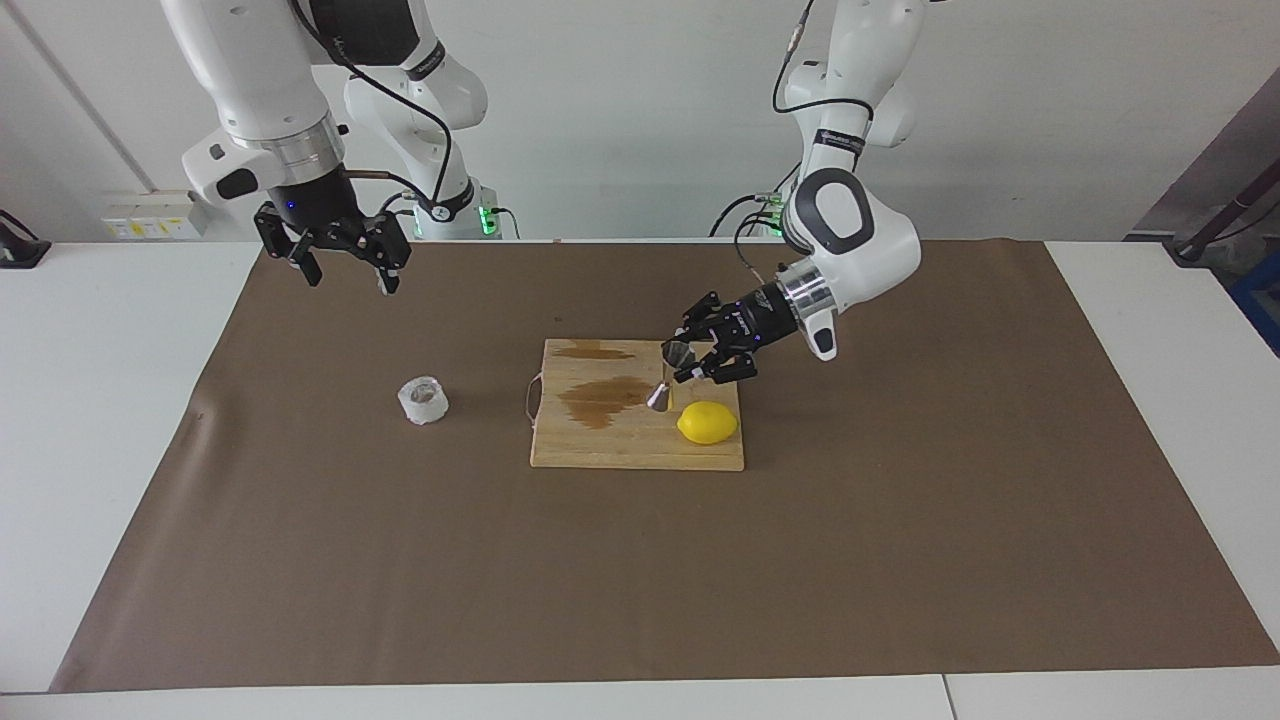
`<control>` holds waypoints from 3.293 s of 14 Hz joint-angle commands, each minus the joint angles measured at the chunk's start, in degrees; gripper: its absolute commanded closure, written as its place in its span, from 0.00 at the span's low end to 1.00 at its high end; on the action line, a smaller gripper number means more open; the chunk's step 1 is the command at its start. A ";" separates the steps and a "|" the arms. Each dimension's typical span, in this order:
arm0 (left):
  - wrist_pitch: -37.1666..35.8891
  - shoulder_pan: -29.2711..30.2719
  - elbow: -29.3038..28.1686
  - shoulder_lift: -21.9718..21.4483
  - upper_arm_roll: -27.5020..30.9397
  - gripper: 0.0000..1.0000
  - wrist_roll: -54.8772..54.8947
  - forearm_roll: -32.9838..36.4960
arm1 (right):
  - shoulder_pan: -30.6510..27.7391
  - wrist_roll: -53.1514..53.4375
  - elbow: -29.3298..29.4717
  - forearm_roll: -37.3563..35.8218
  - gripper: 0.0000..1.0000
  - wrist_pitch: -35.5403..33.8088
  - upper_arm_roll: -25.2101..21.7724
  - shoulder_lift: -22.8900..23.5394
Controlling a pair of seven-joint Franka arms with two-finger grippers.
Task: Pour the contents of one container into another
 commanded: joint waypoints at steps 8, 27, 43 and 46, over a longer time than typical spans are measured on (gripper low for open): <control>12.95 -5.69 -1.26 3.86 -7.78 1.00 6.60 -19.36 | -0.95 -1.17 1.00 1.52 0.00 -1.06 0.37 0.46; 15.86 -7.10 0.24 4.31 -9.45 0.00 10.39 -18.49 | -0.87 -1.17 1.00 1.52 0.00 -1.06 0.37 0.46; 2.44 7.40 2.34 -0.61 -8.31 0.00 8.80 19.27 | -1.13 -1.61 1.00 1.52 0.00 -0.97 0.37 0.46; -9.67 12.93 4.26 -1.41 -8.22 0.00 8.89 35.07 | -0.61 -10.10 -1.98 1.61 0.00 -0.19 0.46 -0.85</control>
